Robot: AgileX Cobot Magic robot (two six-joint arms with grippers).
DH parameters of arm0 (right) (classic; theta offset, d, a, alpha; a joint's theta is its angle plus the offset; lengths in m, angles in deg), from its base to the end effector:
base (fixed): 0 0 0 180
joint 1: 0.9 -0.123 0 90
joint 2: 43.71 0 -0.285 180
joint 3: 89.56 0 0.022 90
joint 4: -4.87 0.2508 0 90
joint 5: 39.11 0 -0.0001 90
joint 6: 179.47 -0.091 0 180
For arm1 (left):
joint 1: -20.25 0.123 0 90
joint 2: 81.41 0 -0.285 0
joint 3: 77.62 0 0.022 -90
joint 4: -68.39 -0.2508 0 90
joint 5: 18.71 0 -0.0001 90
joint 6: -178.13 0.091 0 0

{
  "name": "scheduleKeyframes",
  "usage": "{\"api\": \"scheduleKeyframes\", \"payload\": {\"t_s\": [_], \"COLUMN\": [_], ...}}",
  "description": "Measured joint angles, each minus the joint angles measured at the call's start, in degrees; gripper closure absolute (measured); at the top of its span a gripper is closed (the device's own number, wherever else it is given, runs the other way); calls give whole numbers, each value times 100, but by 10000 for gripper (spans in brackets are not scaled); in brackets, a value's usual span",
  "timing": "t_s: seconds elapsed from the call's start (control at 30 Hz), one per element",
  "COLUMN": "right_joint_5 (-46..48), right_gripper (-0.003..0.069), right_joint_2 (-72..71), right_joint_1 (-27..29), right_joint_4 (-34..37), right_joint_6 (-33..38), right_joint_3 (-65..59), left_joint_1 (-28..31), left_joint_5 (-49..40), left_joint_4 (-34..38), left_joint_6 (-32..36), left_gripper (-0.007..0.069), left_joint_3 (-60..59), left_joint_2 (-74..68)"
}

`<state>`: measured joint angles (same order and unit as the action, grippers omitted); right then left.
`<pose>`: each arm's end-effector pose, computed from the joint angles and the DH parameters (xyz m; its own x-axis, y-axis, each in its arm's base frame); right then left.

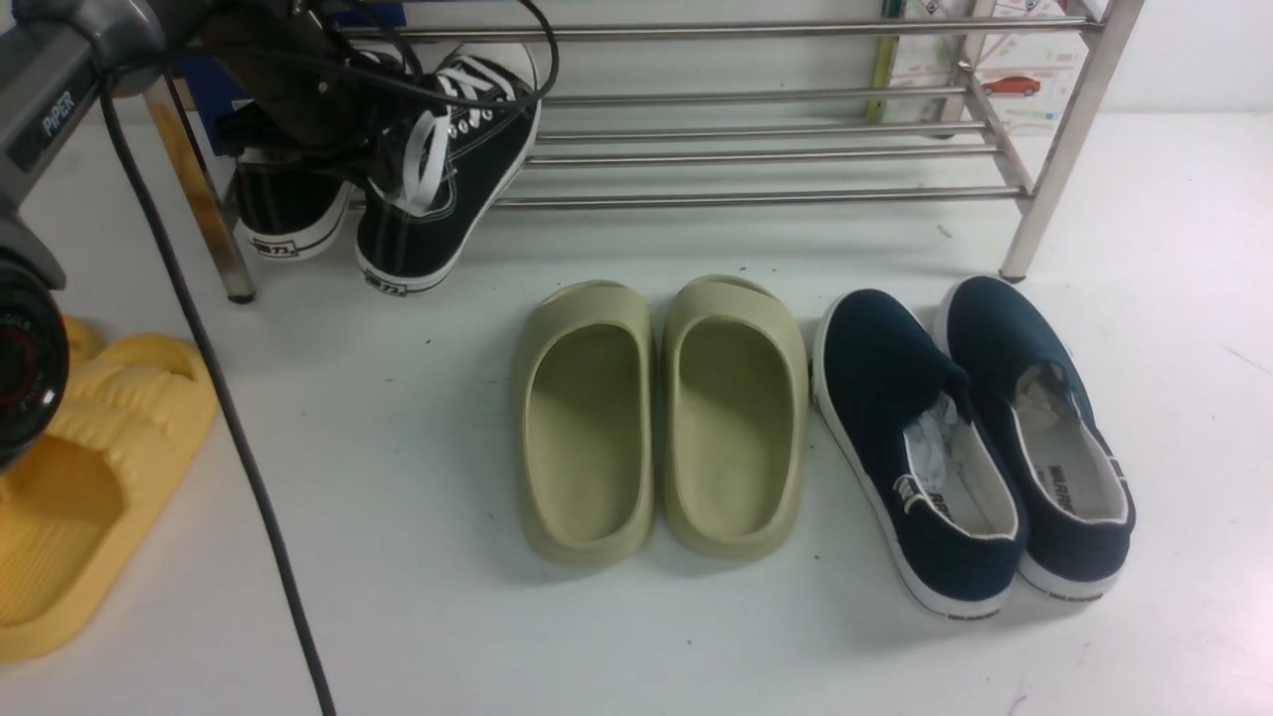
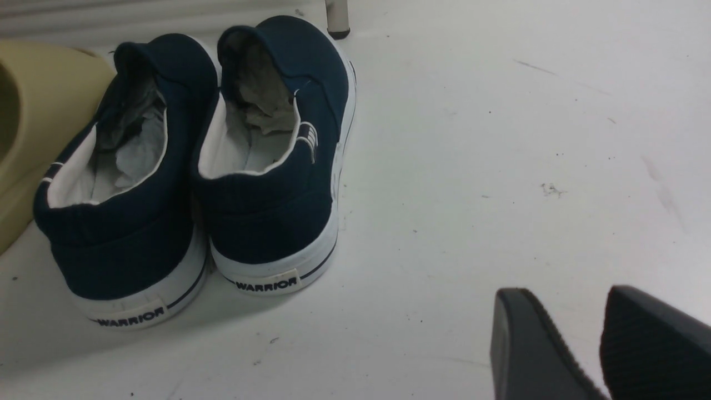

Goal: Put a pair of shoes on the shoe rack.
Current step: Use the left arm to put a shoe into the shoe rack

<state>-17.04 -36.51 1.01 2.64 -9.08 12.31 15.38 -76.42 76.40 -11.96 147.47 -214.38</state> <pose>0.0522 -0.0031 0.1738 -0.2898 0.1410 -0.9466 0.0861 0.9889 0.1209 0.4927 -0.0527 0.2884 -0.8314 -0.1768 -0.5268 -0.0573 0.9703 -0.2352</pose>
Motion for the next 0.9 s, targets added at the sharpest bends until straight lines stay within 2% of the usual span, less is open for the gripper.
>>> {"api": "scheduleKeyframes", "payload": {"t_s": [0.23,0.4,0.63,0.7,0.8,0.9], "right_joint_5": [0,0,0,0,0,0], "right_gripper": [419,419,419,419,419,419], "right_joint_2": [0,0,0,0,0,0], "right_joint_1": [0,0,0,0,0,0], "right_joint_4": [0,0,0,0,0,0], "right_joint_6": [0,0,0,0,0,0], "right_joint_3": [0,0,0,0,0,0], "left_joint_1": [0,0,0,0,0,0], "left_joint_5": [142,221,267,164,-51,-254], "left_joint_4": [-71,-252,-275,-275,-275,-275], "left_joint_6": [-244,-562,-613,-613,-613,-553], "left_gripper": [636,594,437,350,295,280], "left_joint_3": [10,13,57,89,221,320], "left_joint_2": [-31,-31,-26,-10,37,144]}}
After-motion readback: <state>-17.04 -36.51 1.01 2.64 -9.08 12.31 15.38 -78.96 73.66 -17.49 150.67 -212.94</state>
